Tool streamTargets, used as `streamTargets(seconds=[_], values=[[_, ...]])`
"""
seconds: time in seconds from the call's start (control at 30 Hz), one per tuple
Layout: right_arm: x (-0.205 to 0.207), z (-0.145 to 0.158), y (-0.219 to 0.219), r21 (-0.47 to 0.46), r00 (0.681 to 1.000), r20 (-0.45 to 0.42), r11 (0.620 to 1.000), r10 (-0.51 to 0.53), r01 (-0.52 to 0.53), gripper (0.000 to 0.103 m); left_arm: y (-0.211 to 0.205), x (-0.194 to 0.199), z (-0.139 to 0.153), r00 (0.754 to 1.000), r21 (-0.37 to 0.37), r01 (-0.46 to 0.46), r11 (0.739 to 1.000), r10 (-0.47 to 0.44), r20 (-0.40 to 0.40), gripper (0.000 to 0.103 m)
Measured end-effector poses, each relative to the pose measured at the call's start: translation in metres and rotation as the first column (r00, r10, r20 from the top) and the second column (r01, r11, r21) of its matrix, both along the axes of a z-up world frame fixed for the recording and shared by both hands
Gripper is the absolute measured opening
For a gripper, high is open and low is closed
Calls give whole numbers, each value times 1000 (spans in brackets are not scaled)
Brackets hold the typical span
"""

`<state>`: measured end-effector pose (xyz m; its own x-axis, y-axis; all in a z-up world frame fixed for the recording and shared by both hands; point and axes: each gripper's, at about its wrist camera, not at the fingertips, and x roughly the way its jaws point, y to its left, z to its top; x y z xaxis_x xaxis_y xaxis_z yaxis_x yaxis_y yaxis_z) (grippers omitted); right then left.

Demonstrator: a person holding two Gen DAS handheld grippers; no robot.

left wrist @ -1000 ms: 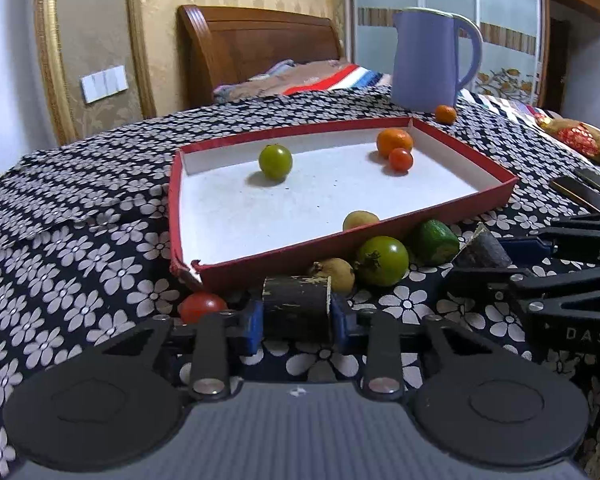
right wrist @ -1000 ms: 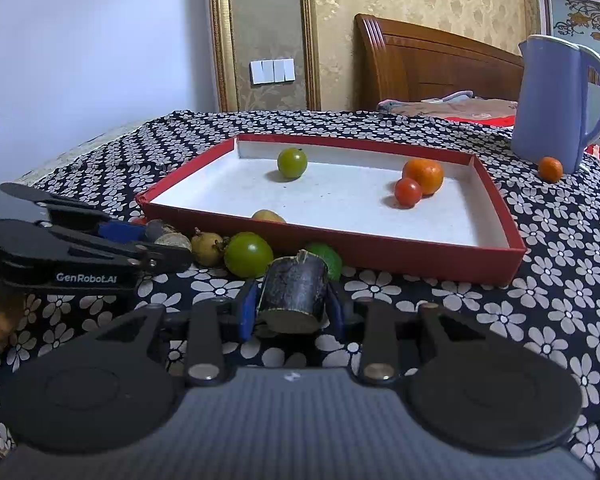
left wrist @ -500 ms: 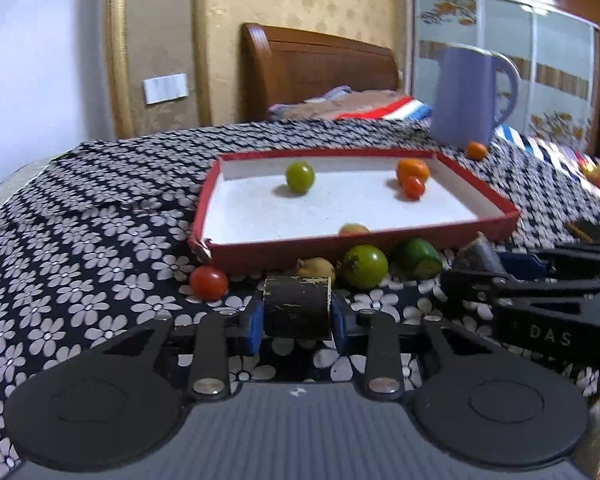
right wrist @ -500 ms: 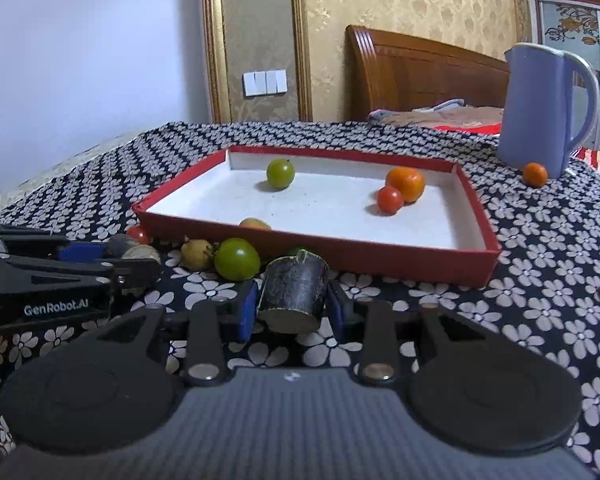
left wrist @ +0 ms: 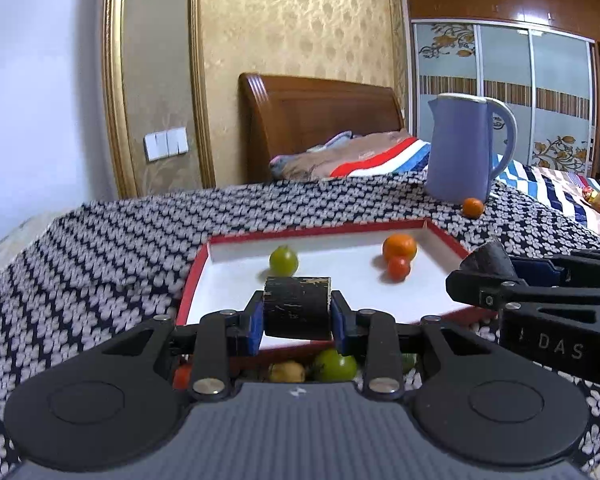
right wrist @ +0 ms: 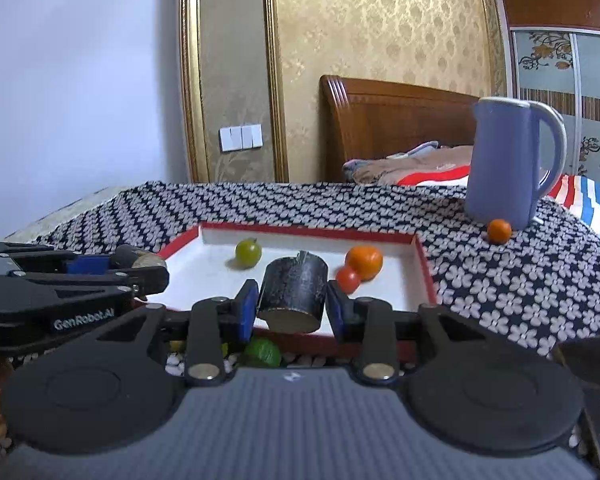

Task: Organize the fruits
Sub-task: 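Lift and carry both dark pieces toward the tray with both tools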

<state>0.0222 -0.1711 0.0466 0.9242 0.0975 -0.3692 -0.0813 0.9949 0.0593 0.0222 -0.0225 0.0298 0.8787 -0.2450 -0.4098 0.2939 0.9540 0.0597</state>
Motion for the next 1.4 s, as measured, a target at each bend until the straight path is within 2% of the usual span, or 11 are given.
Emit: streamTargets(seconds=[0.37, 0.57, 1.4], values=[[11, 4, -9, 10, 1000, 0, 1000, -22, 22, 34, -8, 11, 3, 1000, 20, -1, 1000, 0, 8, 32], [20, 0, -10, 11, 1000, -15, 1000, -23, 23, 34, -5, 21, 2, 1000, 9, -5, 1000, 5, -21, 32], [65, 2, -5, -26, 999, -38, 1000, -18, 17, 34, 1, 85, -1, 992, 31, -99, 995, 101, -80, 32]])
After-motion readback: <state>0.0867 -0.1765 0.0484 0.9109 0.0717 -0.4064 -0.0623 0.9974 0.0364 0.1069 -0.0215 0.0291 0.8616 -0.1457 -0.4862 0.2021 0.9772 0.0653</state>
